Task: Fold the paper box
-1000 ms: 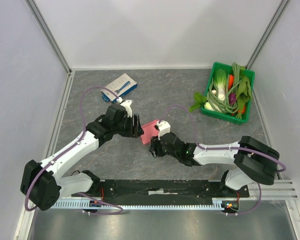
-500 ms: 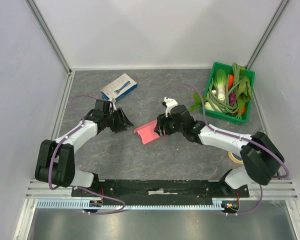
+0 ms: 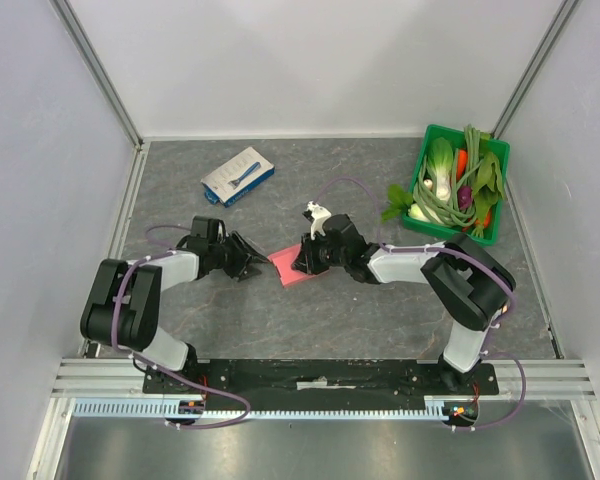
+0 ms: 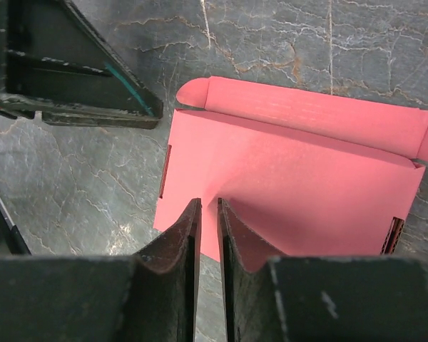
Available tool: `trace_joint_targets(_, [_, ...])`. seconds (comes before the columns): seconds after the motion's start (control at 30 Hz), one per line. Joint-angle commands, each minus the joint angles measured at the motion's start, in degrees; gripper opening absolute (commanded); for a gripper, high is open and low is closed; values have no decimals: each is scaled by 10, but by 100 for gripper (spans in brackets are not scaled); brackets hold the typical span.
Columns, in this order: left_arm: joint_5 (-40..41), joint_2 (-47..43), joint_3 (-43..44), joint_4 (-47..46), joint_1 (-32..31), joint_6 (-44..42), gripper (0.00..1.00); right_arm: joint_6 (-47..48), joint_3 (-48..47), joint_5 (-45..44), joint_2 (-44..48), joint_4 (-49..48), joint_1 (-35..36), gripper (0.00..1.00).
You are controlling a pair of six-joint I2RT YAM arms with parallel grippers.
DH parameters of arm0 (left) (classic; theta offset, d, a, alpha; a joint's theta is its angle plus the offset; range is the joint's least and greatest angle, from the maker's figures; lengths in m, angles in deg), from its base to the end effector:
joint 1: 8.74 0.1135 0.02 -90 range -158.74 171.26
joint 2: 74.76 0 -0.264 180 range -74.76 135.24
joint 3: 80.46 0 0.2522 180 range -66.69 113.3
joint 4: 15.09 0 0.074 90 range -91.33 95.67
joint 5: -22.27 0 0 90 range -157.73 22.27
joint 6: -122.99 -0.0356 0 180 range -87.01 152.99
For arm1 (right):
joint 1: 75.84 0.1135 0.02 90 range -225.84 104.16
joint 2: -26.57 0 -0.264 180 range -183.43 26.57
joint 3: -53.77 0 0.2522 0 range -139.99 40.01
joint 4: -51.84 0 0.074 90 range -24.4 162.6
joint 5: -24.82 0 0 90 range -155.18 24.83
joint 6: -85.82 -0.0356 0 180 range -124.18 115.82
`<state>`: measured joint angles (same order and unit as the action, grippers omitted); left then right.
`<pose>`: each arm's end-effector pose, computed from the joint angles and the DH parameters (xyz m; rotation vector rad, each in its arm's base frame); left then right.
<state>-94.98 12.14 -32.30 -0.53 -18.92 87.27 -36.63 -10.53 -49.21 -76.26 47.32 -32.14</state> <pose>0.2585 -0.0630 0.1346 -0.8021 2.5512 -1.0181 0.2576 0.2597 0.1533 -0.4017 2.3042 1.0222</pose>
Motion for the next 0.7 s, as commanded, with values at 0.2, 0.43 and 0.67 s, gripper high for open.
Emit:
trace_joint_targets(0.2, [11,45,9,-54,5,133,52,11,35,-27,-27,-52,0,22])
trace_joint_targets(0.43, [-4,88,50,-45,4,159,49,13,33,-23,-24,-51,0,22])
trace_joint_targets(0.67, [32,93,68,-11,-3,119,42,12,32,-23,-22,-49,0,22])
